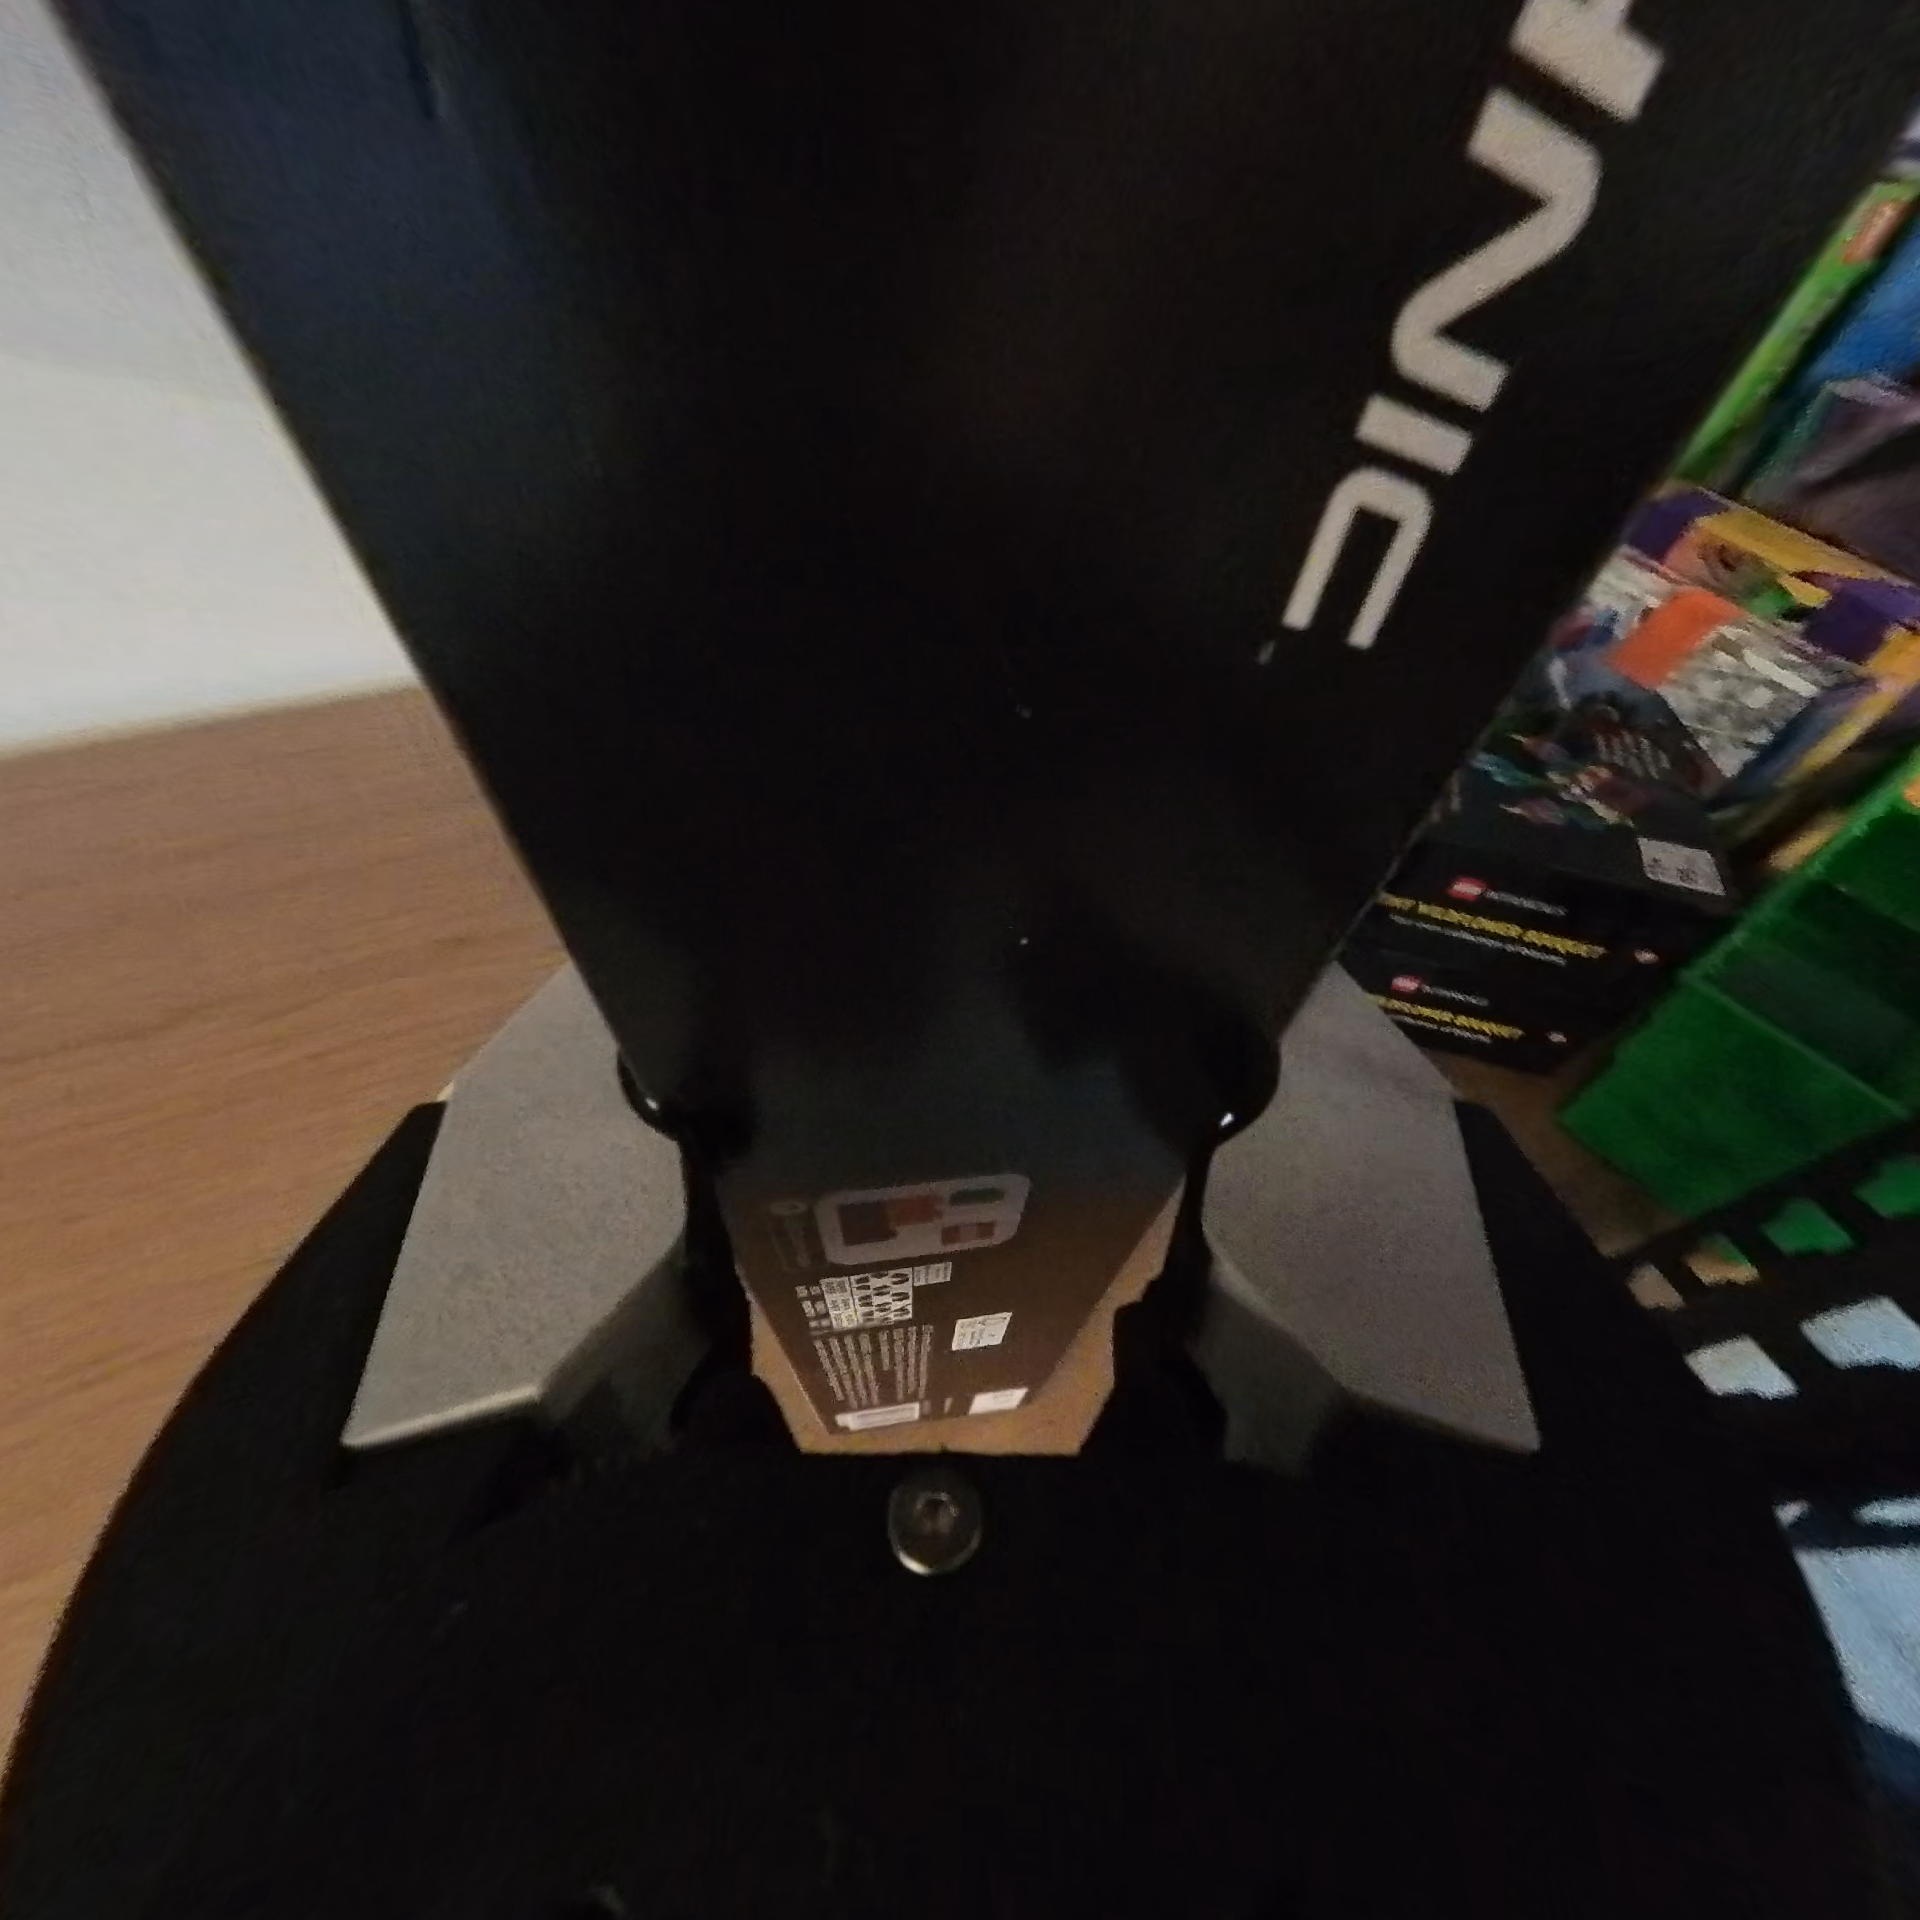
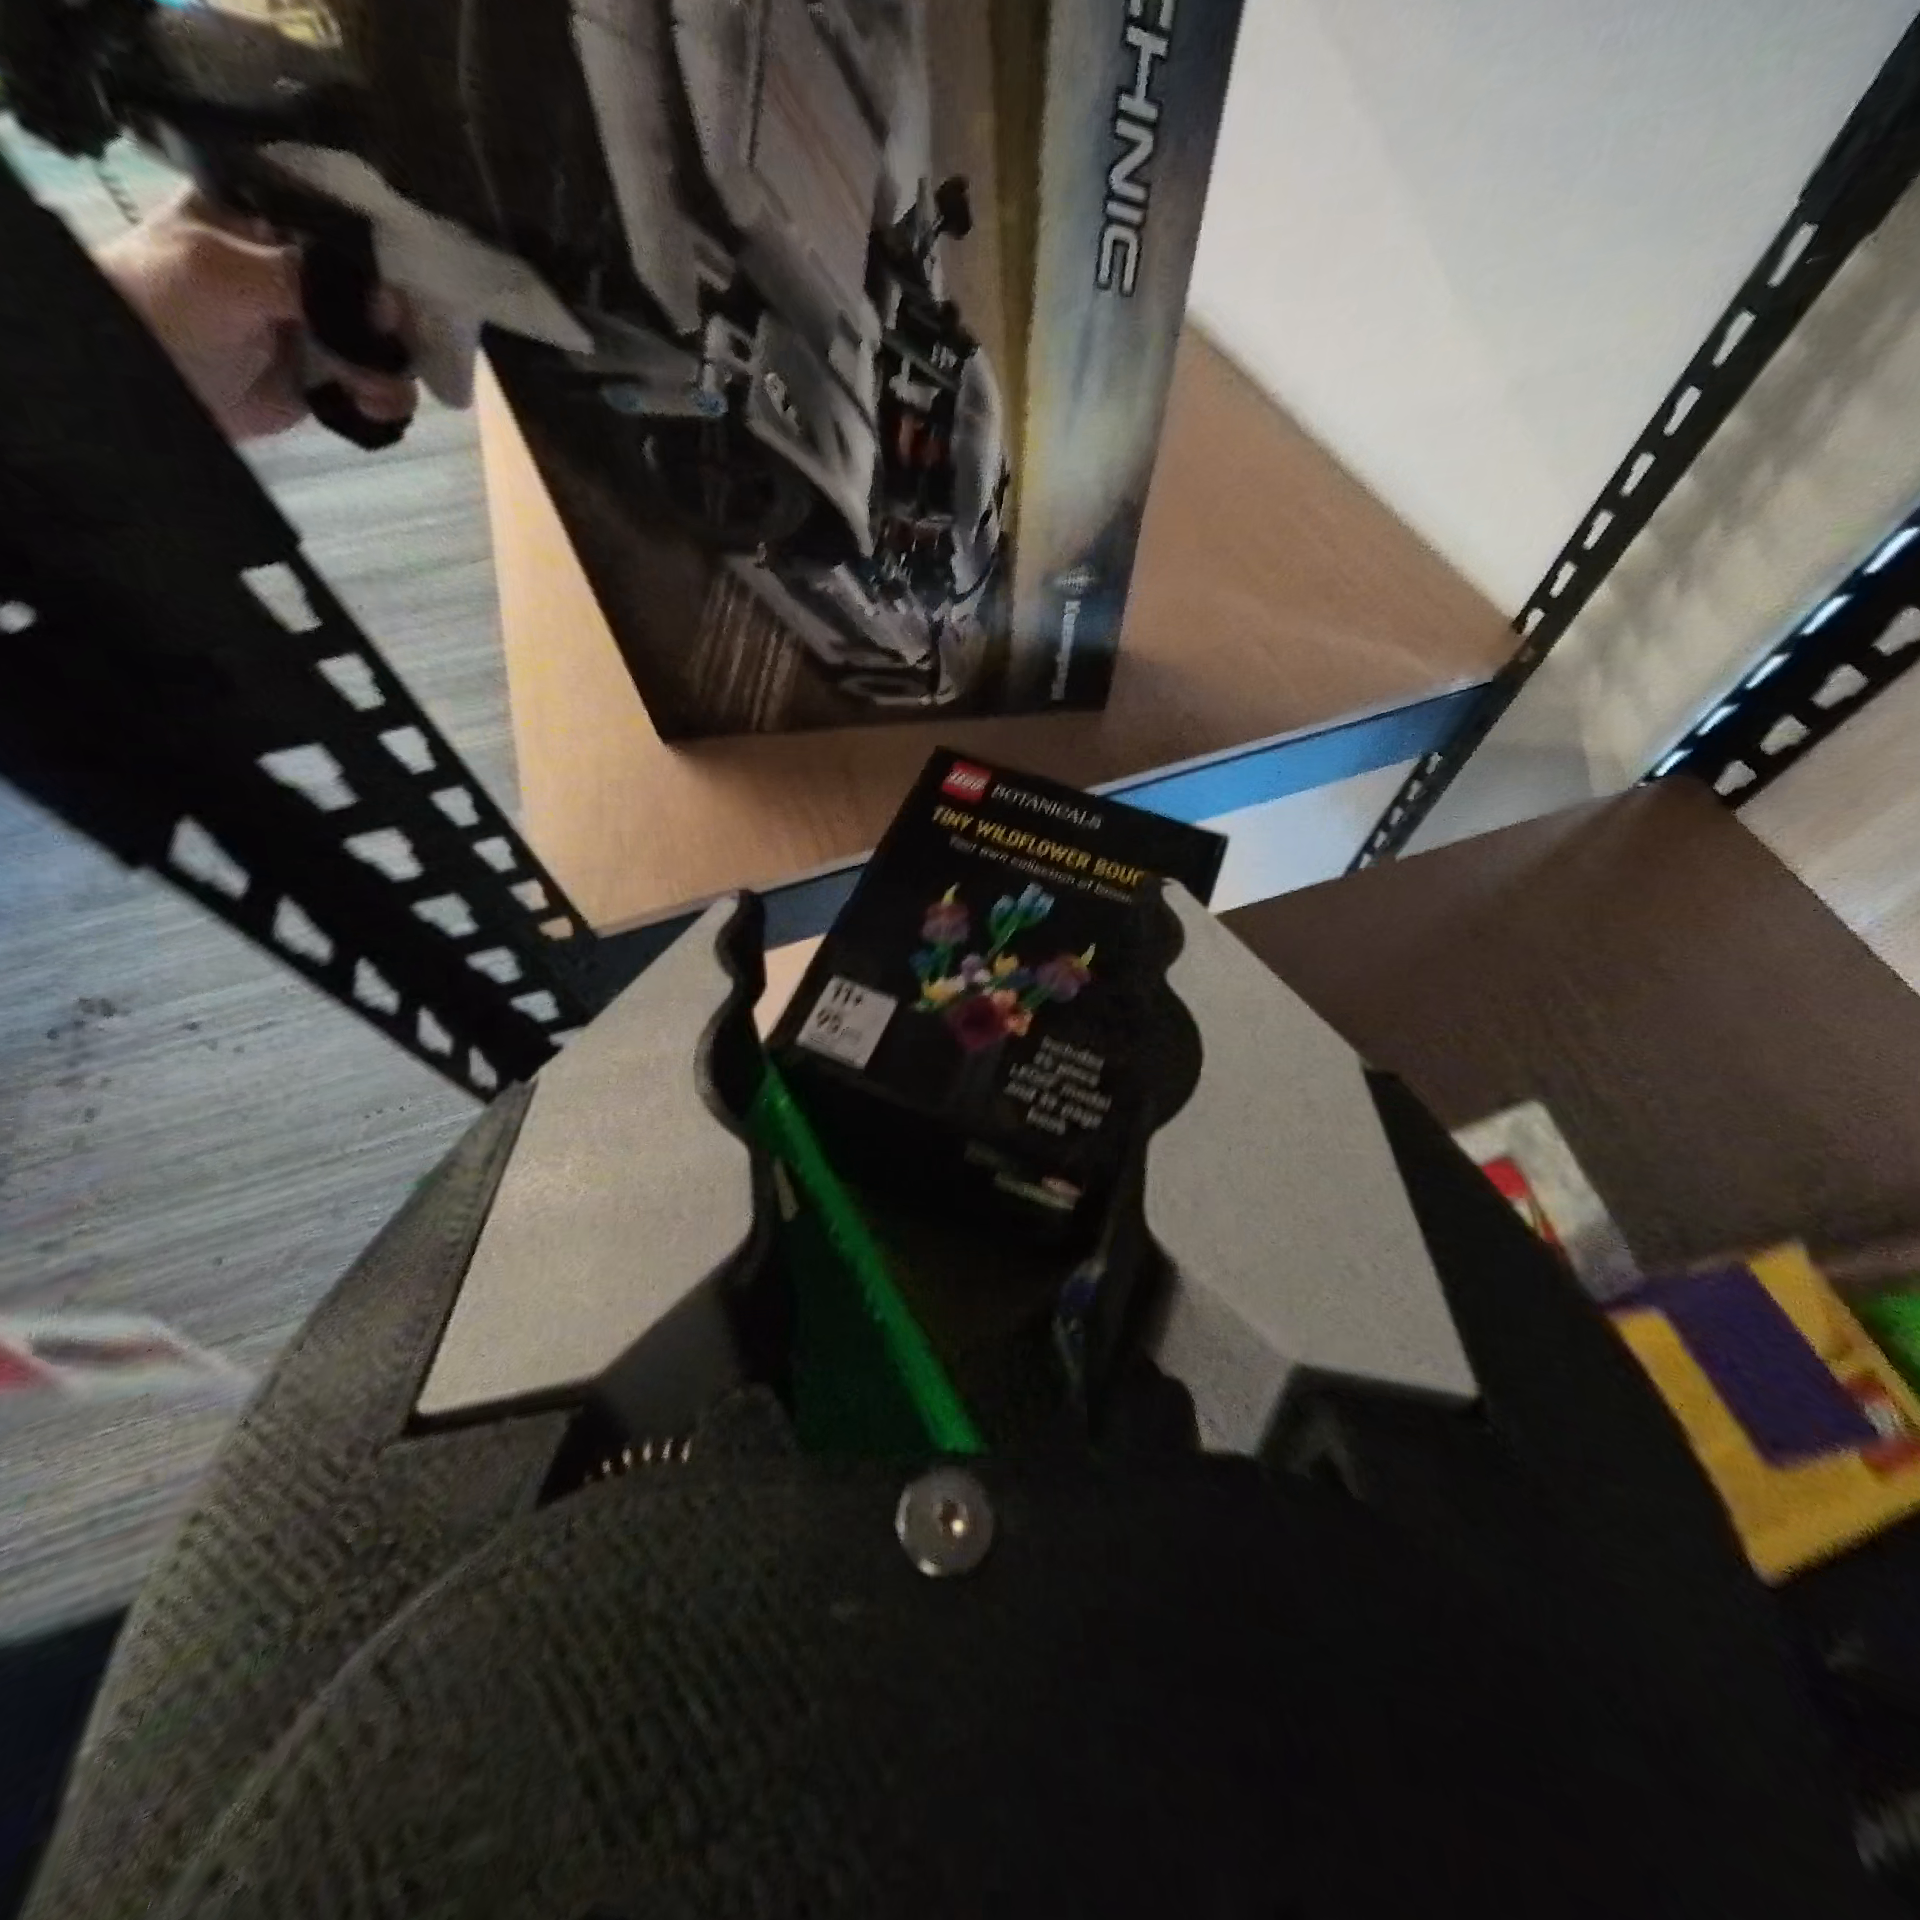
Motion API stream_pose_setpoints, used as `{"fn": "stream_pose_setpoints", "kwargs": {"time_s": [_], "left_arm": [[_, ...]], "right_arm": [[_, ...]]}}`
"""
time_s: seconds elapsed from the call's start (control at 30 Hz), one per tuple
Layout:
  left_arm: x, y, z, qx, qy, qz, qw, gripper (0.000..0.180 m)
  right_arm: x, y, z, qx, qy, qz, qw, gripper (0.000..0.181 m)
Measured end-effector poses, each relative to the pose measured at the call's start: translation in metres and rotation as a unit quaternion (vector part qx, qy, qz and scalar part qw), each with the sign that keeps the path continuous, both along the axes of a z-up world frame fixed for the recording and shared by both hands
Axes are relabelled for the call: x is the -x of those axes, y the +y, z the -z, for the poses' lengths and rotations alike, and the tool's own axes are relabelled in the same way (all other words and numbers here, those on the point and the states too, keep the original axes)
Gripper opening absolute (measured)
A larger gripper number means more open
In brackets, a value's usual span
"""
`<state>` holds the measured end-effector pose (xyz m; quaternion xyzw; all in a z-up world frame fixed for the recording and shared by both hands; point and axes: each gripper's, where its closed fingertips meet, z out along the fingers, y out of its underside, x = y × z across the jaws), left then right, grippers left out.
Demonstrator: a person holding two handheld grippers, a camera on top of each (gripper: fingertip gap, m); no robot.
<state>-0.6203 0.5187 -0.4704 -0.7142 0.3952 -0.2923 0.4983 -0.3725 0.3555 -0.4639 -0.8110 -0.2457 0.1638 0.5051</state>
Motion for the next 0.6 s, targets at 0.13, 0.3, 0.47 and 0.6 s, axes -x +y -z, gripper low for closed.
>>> {"fn": "stream_pose_setpoints", "kwargs": {"time_s": [0.13,0.3,0.47,0.6], "left_arm": [[0.003,-0.001,0.002,0.012,0.010,0.033,0.999,0.105],[0.001,0.002,0.017,0.049,0.001,0.007,0.999,0.114],[0.000,0.006,0.012,0.029,-0.035,0.022,0.999,0.111],[0.004,0.013,0.014,0.034,-0.016,0.067,0.997,0.109]], "right_arm": [[0.004,0.051,-0.001,0.008,0.033,-0.004,0.999,0.072],[0.029,0.119,-0.007,0.037,0.096,-0.002,0.995,0.079],[0.056,0.209,-0.012,0.020,0.119,-0.015,0.993,0.097],[0.074,0.255,-0.044,-0.075,0.112,-0.062,0.989,0.114]]}}
